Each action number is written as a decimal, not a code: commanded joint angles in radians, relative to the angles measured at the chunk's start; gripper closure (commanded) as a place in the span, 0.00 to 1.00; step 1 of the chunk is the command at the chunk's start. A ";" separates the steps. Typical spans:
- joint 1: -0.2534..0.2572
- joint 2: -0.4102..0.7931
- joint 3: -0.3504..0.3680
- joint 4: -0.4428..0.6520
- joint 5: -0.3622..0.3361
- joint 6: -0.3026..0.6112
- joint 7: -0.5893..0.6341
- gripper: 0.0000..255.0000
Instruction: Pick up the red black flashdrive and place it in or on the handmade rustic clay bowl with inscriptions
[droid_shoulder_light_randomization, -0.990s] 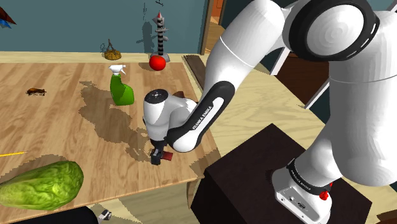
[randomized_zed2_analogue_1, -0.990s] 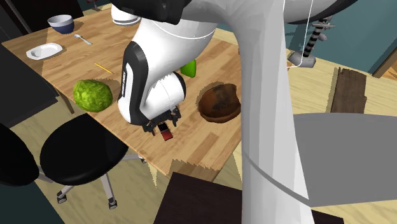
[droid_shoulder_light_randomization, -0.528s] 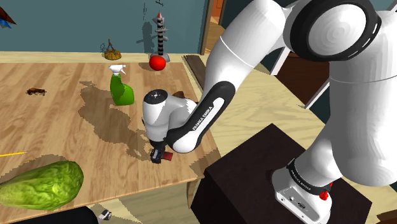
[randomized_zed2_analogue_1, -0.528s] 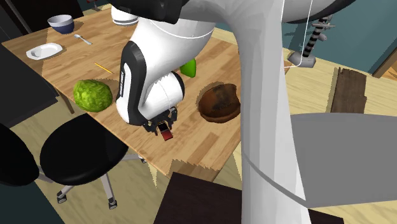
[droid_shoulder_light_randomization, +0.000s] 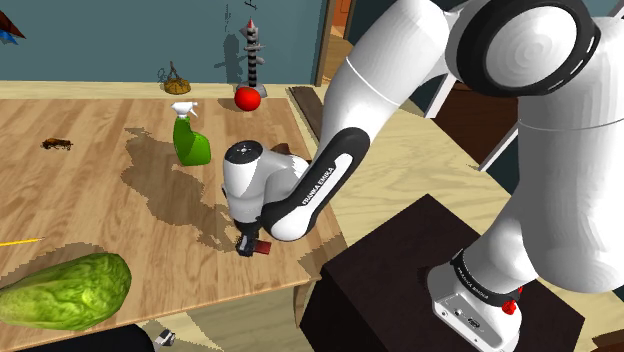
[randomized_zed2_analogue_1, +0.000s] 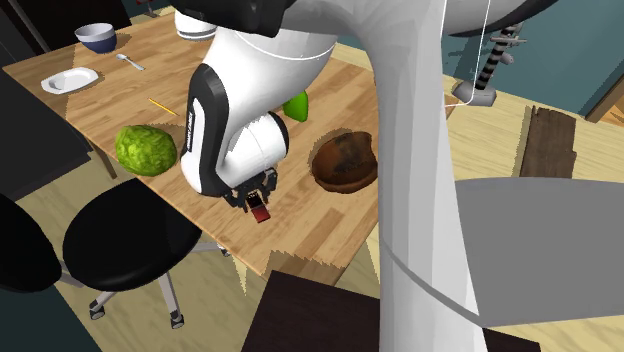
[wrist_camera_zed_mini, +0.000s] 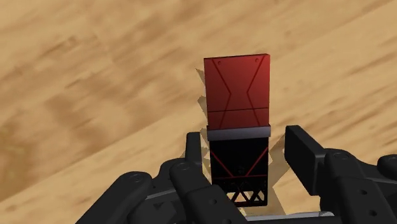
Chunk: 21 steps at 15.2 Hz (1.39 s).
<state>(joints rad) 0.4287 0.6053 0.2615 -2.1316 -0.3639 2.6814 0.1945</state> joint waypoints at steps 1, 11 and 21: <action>-0.010 -0.006 -0.003 -0.005 0.005 -0.003 -0.002 1.00; -0.055 -0.130 0.056 -0.038 0.065 -0.094 -0.045 1.00; -0.091 -0.248 0.105 -0.049 0.136 -0.195 -0.095 1.00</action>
<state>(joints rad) 0.3408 0.3713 0.3617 -2.1767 -0.2355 2.4960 0.1041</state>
